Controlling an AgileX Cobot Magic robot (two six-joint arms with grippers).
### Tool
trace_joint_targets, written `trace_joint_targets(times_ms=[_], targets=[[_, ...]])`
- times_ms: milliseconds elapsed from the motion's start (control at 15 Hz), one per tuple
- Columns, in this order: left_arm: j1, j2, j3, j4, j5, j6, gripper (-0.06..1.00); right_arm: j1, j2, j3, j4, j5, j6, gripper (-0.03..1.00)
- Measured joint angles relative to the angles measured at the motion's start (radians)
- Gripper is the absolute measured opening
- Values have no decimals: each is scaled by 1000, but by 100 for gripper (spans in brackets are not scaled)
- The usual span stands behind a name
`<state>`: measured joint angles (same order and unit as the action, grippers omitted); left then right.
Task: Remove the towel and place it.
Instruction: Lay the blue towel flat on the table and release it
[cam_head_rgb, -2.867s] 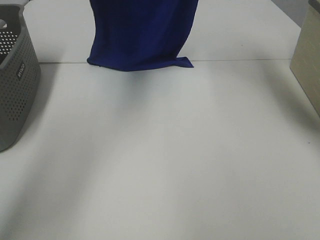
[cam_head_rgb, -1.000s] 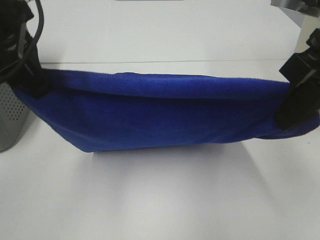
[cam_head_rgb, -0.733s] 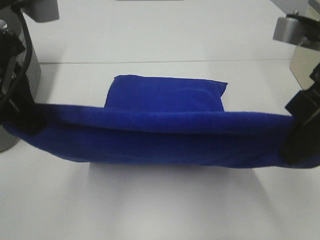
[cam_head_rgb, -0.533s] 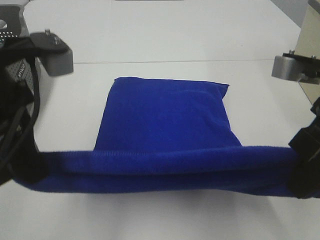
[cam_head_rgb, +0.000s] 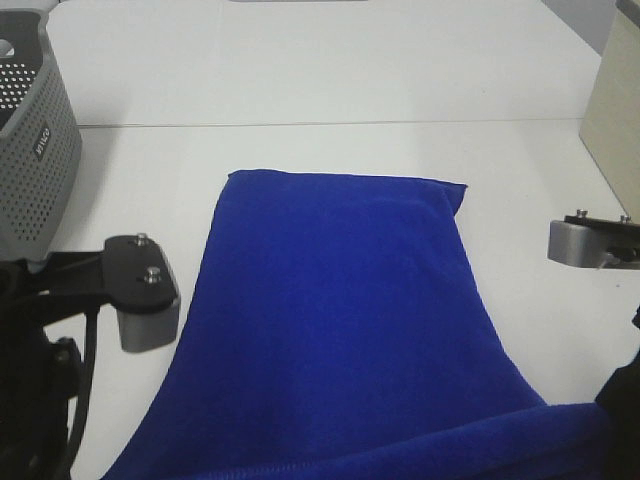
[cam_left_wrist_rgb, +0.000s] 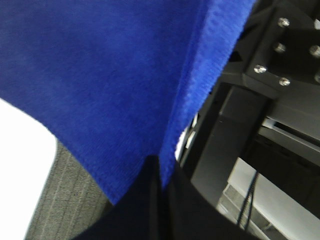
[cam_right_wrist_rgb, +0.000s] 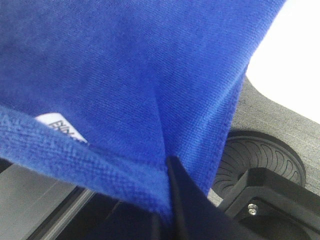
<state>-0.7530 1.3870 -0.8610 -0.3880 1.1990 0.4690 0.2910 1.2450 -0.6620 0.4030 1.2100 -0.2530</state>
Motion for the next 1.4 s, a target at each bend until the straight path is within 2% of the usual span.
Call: trace_joint_targets(times_ms=[200,467,867,1400], targets=[[-59,34,14,-28,-4,5,0,0,-1,12,-1,1,0,3],[-61,124,16,-41,-2,6,0,0,-1,12,28,0,0,3],[-62,131,16,-55,-1,6,0,0,-1,12,54,0,0,4],[-62,131,16,-63,2,-2,0,0,-1,65,79,0,0,20]])
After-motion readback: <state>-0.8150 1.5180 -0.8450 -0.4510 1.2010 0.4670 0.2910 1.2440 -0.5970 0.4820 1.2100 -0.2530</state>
